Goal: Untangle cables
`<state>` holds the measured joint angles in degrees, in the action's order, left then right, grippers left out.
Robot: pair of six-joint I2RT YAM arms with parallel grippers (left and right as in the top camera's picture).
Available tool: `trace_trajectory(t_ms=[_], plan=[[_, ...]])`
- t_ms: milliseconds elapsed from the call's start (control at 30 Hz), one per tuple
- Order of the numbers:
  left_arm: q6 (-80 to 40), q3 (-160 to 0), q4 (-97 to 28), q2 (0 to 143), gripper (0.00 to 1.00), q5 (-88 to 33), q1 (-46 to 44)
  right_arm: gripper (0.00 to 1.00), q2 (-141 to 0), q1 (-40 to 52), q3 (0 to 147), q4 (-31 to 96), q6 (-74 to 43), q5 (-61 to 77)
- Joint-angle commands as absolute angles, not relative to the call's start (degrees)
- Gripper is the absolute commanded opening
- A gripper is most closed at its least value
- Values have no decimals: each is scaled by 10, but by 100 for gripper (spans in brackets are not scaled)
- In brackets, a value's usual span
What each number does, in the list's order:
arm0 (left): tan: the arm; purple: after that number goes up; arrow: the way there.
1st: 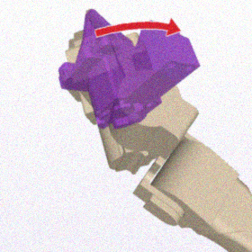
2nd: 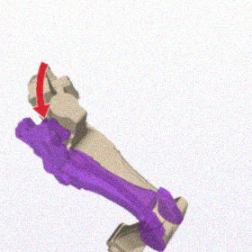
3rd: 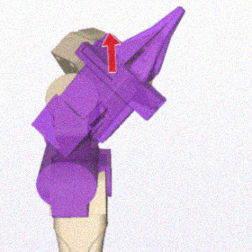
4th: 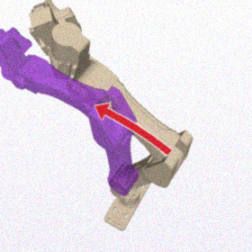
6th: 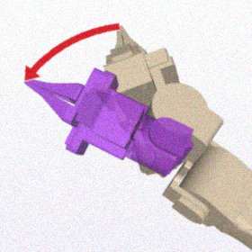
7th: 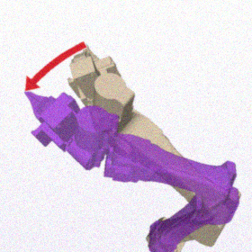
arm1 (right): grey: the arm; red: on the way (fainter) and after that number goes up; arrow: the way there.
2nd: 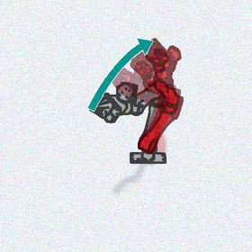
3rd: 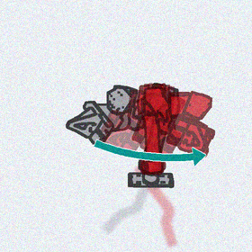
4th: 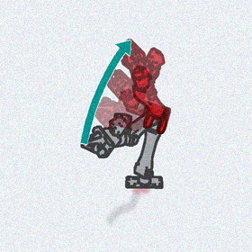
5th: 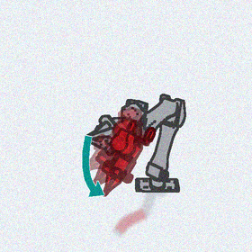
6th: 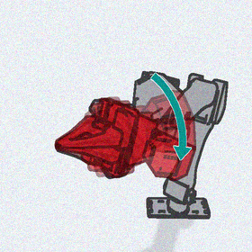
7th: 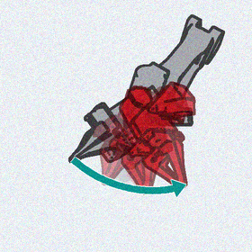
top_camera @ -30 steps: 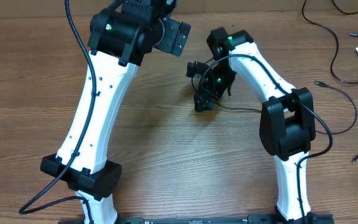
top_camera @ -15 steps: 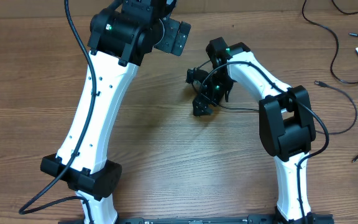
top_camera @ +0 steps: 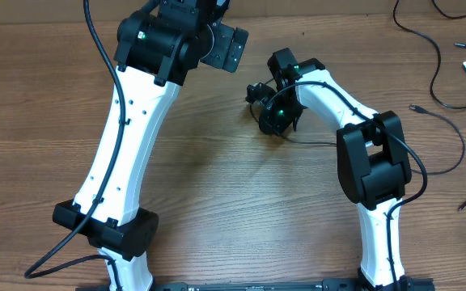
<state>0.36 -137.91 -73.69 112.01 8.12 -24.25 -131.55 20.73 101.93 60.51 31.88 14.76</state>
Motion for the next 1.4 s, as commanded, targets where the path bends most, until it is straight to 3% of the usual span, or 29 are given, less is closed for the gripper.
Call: trace_trajectory(t_ms=[0,400,1067,1367], plan=[[-2,-1376,-735,1125,100,74,-239,5,-1329,209,1004,612,313,132],[0,-1376,-735,1125,100,75,-239,4,-1329,165,1004,559,159,-48],[9,-1376,-714,1125,100,79,-239,4,-1329,-117,1004,554,-3,-49],[9,-1376,-696,1125,100,79,-239,6,-1329,-169,1004,569,-4,21]])
